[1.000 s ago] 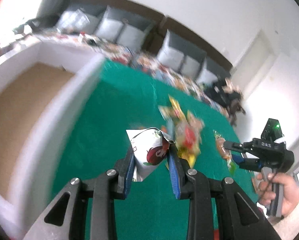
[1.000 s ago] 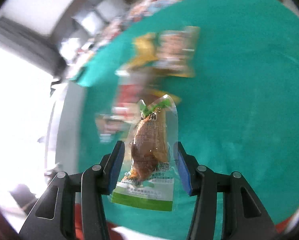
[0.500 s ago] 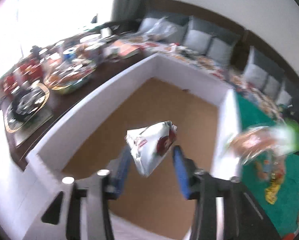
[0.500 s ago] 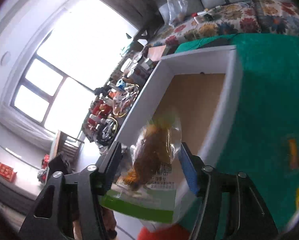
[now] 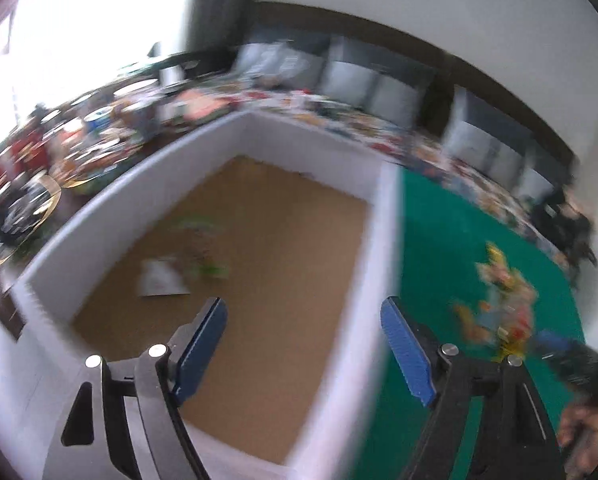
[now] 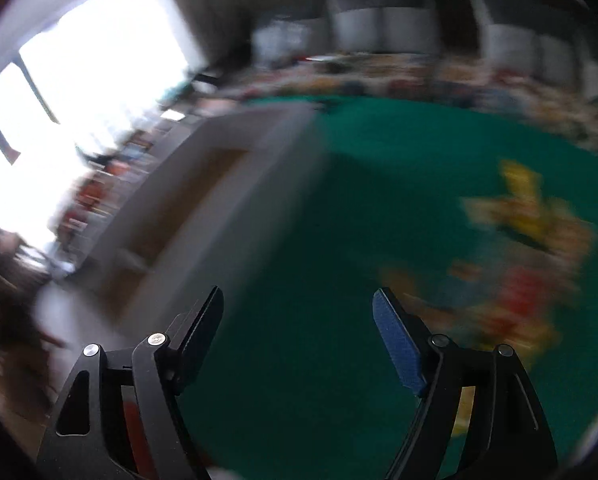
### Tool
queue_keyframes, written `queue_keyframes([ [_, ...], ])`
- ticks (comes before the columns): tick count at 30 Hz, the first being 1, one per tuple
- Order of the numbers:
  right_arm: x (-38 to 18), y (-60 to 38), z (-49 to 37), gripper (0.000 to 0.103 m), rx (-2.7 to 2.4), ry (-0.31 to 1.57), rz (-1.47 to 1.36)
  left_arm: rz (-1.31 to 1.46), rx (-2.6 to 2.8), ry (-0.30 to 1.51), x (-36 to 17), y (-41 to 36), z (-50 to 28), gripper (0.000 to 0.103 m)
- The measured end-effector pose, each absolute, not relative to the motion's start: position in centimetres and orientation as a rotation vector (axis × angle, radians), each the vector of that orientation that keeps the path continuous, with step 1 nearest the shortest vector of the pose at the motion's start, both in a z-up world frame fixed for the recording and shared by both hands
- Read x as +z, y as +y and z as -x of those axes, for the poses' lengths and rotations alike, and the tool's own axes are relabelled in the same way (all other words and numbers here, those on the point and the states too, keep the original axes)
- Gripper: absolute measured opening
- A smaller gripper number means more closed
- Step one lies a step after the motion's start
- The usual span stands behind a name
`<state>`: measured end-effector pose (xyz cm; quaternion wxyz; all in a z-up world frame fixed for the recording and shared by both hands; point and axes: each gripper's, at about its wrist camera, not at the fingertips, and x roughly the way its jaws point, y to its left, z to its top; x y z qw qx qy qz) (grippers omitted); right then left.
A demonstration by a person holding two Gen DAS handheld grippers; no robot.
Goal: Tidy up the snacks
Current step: 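Bring both open tools back over the snack pile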
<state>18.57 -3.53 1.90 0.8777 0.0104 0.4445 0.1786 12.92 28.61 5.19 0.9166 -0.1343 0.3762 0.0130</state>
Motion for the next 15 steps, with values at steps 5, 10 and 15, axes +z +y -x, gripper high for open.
queue_keyframes([
  [5,-3.8,-16.4,-13.0,0.080,0.092,0.947,-0.021,0.183,-0.172,0.791,6.0,17.1,-13.2,0.088],
  [10,-7.2,-23.8,-7.5,0.080,-0.071,0.942,-0.065,0.081,-0.248,0.896,0.5,6.1,-14.0,0.089],
  [15,-8.6,-25.7,-5.0,0.080,-0.088,0.914,-0.064,0.002,-0.225,0.949,-5.6,1.5,-13.4,0.088],
])
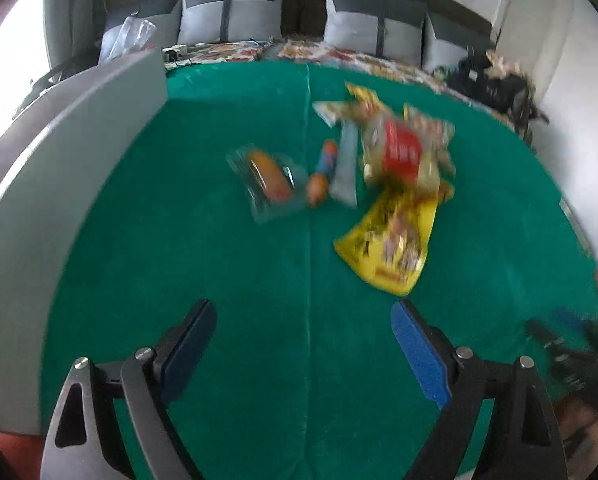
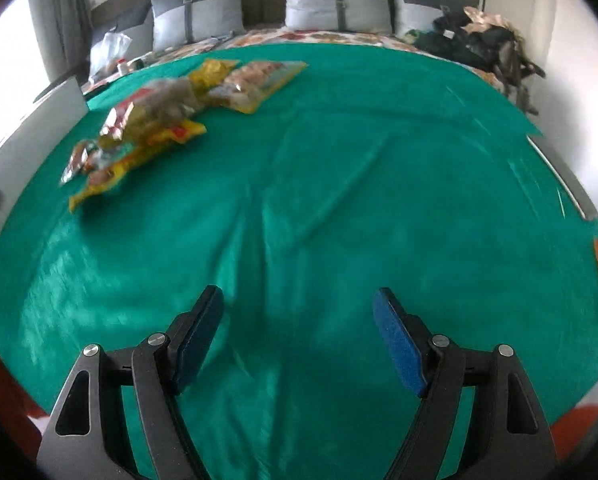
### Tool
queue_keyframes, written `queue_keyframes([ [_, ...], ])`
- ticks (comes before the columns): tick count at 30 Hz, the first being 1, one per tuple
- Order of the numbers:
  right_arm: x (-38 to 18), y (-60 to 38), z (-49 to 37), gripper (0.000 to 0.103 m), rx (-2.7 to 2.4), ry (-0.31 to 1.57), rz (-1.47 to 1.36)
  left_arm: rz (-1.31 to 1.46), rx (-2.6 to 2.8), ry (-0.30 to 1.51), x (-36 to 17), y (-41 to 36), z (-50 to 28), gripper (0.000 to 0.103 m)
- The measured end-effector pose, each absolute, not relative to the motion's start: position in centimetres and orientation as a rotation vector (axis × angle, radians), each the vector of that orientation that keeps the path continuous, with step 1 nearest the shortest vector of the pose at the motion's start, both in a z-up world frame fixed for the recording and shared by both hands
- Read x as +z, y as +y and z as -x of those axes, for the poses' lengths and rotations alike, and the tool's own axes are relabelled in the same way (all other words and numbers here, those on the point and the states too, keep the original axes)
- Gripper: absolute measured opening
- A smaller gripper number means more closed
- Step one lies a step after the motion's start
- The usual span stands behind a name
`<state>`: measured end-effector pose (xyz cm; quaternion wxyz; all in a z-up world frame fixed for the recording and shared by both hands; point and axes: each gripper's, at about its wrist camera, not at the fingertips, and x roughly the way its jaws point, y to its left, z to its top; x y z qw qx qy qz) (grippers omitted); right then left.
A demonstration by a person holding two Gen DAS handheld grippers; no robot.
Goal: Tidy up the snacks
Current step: 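Bring both open tools back over the snack pile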
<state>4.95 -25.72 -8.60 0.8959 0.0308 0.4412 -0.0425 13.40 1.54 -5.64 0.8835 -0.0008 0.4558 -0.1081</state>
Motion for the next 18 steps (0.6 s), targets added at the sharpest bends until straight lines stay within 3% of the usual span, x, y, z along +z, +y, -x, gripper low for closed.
queue_keyframes([
  [9,-8.8,-23.5,-4.6,0.084,-0.037,0.903,-0.027,-0.100,-0.220,0.921,-9.0,1.5,-11.4,0.090],
  [18,-9.2,-23.1,-4.2,0.091,-0.034,0.878,-0.019,-0.090,-0.200,0.930,-9.4,2.4,-11.8,0.103],
])
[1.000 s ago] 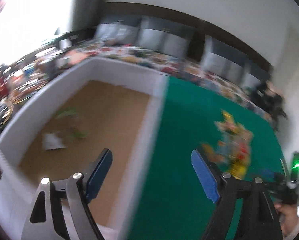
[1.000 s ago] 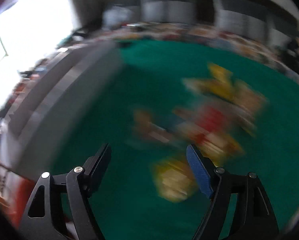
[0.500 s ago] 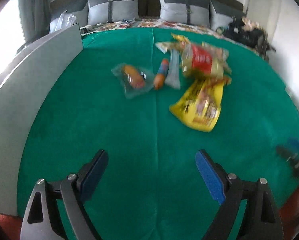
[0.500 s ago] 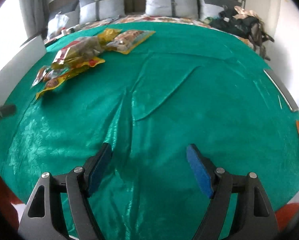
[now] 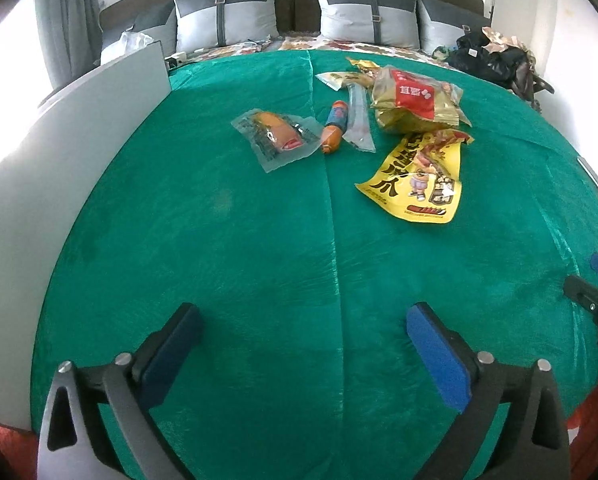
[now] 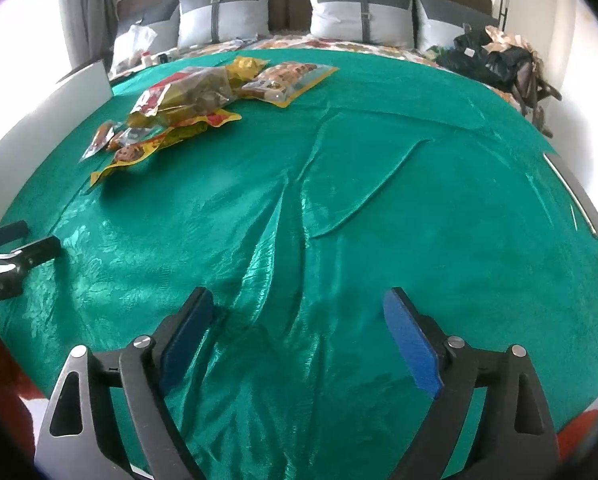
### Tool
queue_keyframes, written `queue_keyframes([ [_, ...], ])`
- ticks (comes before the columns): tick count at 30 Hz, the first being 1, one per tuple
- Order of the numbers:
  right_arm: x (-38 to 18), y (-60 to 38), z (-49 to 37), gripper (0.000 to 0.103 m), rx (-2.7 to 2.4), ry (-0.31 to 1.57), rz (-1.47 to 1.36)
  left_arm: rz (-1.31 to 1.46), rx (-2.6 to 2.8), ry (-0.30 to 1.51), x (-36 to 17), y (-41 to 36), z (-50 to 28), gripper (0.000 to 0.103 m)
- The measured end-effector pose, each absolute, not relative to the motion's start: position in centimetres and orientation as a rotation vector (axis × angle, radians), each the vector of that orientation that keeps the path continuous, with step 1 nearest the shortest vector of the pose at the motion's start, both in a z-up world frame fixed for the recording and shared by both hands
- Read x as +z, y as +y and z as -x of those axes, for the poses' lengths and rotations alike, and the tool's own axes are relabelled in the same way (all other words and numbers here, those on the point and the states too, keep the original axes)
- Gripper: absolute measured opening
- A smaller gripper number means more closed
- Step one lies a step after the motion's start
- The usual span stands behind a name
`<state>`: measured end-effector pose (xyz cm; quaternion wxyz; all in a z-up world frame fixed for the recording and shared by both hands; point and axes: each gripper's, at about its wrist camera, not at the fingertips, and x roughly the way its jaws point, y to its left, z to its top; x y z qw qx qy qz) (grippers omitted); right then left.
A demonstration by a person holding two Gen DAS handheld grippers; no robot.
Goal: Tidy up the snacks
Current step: 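Bring both open tools back over the snack pile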
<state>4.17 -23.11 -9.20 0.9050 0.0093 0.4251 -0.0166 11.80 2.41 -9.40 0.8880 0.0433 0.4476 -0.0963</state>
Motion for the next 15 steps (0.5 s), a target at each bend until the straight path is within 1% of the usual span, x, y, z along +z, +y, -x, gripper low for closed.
queue_keyframes([
  [4,-9.31,-23.00,-4.13,0.093,-0.034,0.869,-0.016,-0.091,-0.201,0.933,-9.49,2.53,-11.92,0.103],
  [15,-9.33,-22.97,-4.08,0.094,-0.035,0.864,-0.015,-0.091,-0.199,0.950,-9.50,2.58,-12.26,0.103],
])
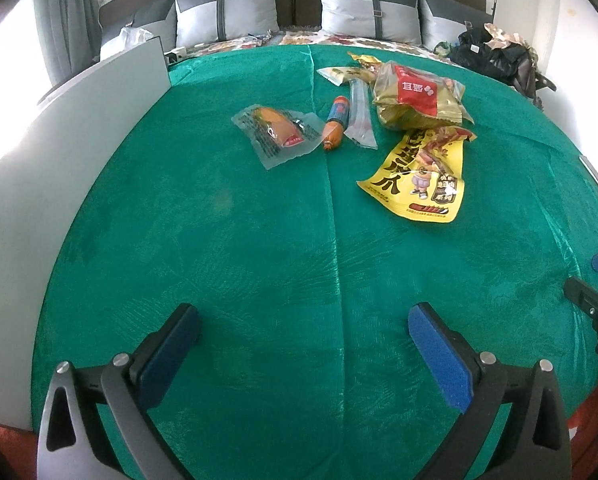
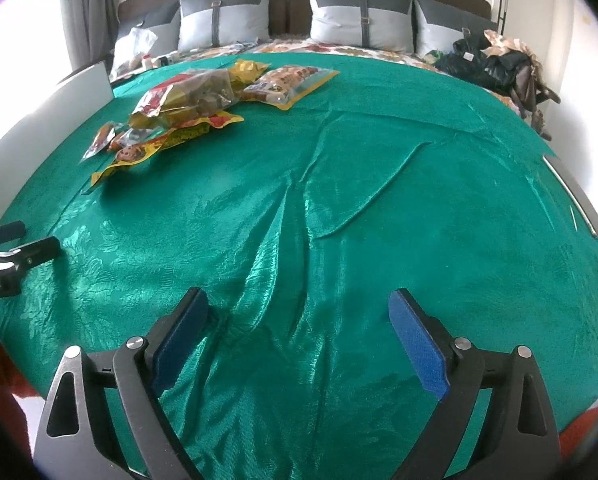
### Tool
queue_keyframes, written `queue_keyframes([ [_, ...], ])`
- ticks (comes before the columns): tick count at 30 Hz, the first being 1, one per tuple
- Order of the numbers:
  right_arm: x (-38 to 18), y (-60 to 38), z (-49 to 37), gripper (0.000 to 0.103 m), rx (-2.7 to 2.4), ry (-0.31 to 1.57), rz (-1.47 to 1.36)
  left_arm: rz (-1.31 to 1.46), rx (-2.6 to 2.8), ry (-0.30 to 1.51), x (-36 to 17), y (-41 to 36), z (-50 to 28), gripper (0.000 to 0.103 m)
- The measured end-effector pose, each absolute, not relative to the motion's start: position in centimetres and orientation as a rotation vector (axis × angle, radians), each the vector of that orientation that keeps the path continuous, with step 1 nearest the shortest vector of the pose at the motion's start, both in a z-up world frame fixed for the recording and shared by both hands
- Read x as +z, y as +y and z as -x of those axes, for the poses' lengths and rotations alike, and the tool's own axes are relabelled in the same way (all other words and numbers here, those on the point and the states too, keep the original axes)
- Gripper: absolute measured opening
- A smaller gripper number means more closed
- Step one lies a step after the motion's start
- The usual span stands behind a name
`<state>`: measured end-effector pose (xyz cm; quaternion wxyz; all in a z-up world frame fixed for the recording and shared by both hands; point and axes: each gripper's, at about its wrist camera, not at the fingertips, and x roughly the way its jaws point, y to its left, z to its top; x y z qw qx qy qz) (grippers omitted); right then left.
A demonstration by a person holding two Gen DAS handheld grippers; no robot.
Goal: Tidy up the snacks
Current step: 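Bring both open tools back over the snack pile, then lower the left tool around the clear corn-sausage pack while the right tool approaches the long yellow pack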
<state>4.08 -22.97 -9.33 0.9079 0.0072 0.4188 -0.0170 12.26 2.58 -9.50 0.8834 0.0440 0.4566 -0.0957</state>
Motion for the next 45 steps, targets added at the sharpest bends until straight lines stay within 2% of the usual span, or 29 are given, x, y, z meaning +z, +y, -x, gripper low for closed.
queue_keyframes([
  [10,-9.3,-23.0,-4.1,0.095,-0.031,0.863,-0.014,-0.096,-0.229,0.984,-9.4,2.8,-12.7,0.103],
  [14,-9.3,-23.0,-4.1,0.095,-0.030,0.860,-0.012,0.021,-0.255,1.032,-8.5,4.0,-14.3,0.101],
  [22,-9.3,-23.0,-4.0,0.096,-0.027,0.859,-0.009,0.099,-0.203,1.033,-3.9,4.0,-23.7,0.098],
  [26,-9.3,-22.9,-4.0,0.096,-0.026,0.860,-0.009,0.120,-0.102,1.086,-4.9,3.6,-28.9,0.097],
  [31,-9.3,-22.9,-4.0,0.096,-0.024,0.859,-0.008,0.115,-0.023,1.150,-8.1,4.3,-30.8,0.081],
  [34,-9.2,-23.0,-4.1,0.096,-0.019,0.861,-0.005,0.106,-0.049,1.135,-8.3,5.6,-29.8,0.078],
  [42,-9.3,-22.9,-4.2,0.096,-0.020,0.857,-0.005,0.032,-0.123,1.136,-8.6,8.5,-26.5,0.080],
  [45,-9.4,-23.0,-4.3,0.097,-0.020,0.849,-0.004,-0.023,-0.123,1.119,-9.1,7.9,-25.7,0.092],
])
